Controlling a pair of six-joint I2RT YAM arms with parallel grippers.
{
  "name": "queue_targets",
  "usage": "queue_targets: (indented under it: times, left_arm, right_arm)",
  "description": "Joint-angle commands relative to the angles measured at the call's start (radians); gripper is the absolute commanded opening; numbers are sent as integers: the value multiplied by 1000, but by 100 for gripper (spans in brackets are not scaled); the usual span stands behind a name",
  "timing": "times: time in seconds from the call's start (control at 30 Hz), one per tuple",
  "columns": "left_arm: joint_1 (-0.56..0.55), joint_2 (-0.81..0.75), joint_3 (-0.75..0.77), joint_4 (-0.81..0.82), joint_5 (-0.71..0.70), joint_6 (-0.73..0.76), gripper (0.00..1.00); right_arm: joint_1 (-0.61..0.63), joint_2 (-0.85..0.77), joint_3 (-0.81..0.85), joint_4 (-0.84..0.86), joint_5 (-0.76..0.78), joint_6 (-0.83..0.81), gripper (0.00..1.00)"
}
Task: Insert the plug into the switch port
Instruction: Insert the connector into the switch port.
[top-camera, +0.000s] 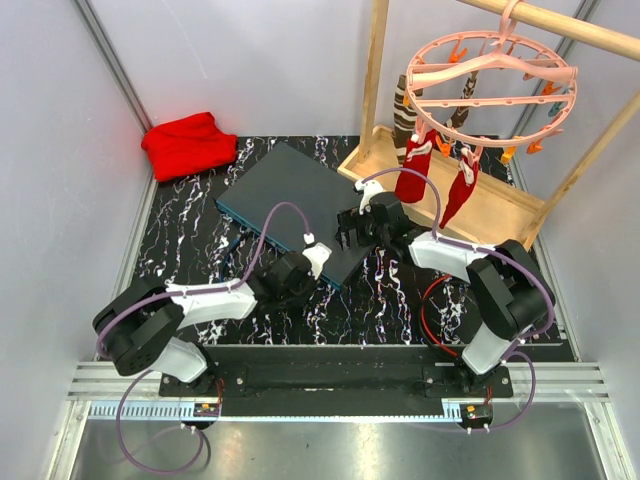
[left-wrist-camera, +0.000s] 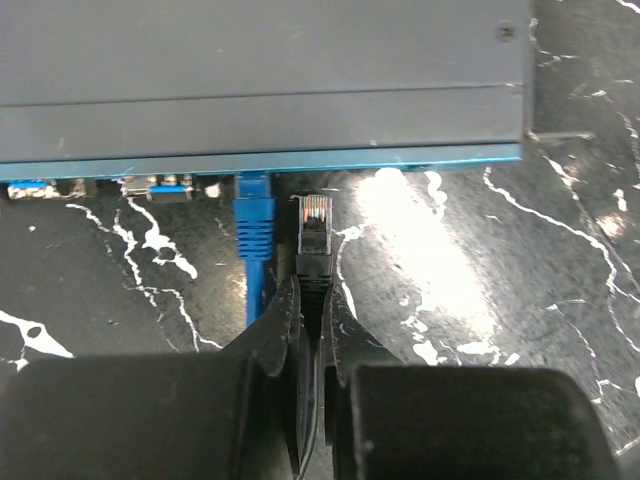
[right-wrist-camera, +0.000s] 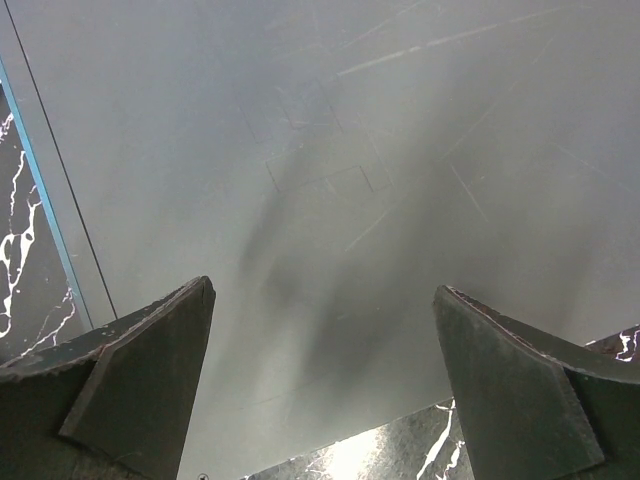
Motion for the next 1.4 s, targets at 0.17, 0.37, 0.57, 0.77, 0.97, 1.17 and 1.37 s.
queue_targets:
  times: [0.17,0.37,0.57,0.77,0.97,1.17,1.37]
  left_arm:
    - [-4,14,48,49,-92,-41,0]
    - [-1,38,77,40,-93,-32,0]
    - [-2,42,86,46,-92,-27,0]
    - [-2,28,90,56,-93,-30,0]
    - [-2,8,90,56,-115,-29,0]
    - [-2,2,97,55,-116,-21,0]
    - [-10,-3,108,56,-115,-14,0]
  right_arm:
    - [-4,18,41,36,-4,-19,100]
    - [-4,19,43,34,-13,-12,100]
    - [-4,19,38,29,-16,-10,100]
    - [-4,26,38,29,-25,-9,100]
    - [-4,27,38,26,-32,-7,100]
    - [-4,27,40,25,-33,-7,100]
    - [-4,30,41,23,-41,-5,100]
